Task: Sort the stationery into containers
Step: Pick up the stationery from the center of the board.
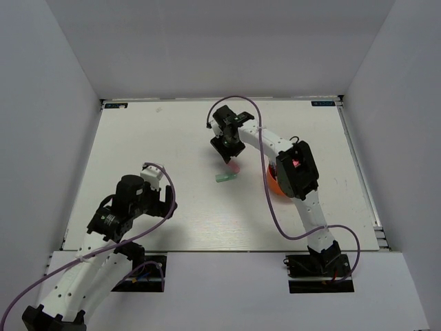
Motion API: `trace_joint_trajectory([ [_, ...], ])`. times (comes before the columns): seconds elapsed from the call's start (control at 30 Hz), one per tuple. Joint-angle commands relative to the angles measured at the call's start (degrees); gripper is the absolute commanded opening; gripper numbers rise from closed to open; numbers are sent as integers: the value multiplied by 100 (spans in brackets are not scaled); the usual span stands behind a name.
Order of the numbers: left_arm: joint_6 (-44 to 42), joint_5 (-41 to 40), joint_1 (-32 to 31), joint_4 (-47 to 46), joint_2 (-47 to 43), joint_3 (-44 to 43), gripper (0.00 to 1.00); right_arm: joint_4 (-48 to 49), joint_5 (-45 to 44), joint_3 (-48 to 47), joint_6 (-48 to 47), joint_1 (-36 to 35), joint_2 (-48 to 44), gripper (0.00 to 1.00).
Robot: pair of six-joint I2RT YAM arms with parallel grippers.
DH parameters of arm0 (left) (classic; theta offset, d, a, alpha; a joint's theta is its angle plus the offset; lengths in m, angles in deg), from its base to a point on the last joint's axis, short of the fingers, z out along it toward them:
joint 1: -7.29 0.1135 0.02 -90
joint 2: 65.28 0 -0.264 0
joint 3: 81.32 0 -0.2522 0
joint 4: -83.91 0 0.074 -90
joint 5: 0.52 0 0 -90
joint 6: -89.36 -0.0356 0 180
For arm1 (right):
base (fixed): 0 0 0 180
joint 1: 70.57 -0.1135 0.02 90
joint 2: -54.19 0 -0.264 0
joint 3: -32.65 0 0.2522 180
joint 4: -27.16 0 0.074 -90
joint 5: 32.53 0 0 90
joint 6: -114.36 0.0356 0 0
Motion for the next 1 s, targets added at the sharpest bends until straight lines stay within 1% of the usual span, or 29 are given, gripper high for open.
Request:
trace_joint_trajectory([
  [0.0,-66,244,27,-88,17,27,100,14,131,-149,-24,20,75,55],
  [0.1,-74,252,27,-88,17,36,100,41,158,-192,11,12,162,56],
  [0.53,-101,235,27,-71,17,36,100,111,114,-227,-68,73,497,56],
  [0.67,-118,235,27,-62,-1,36,100,58,53,-227,-95,117,585,50],
  [0.7,-110,235,18,-62,-10,36,100,58,61,-184,-103,108,602,46],
  [0.77,-110,226,27,-71,8,45,100,67,35,-52,-121,126,594,43],
  [0.8,-110,209,27,-62,8,36,100,76,26,-17,-138,126,594,40],
  [0.9,-118,226,27,-71,8,36,100,102,-53,194,-165,126,568,34],
  [0.93,-127,235,27,-53,-18,36,100,111,-71,360,-156,135,533,26],
  [0.97,-118,226,27,-62,-1,36,100,111,-36,396,-165,135,515,21],
])
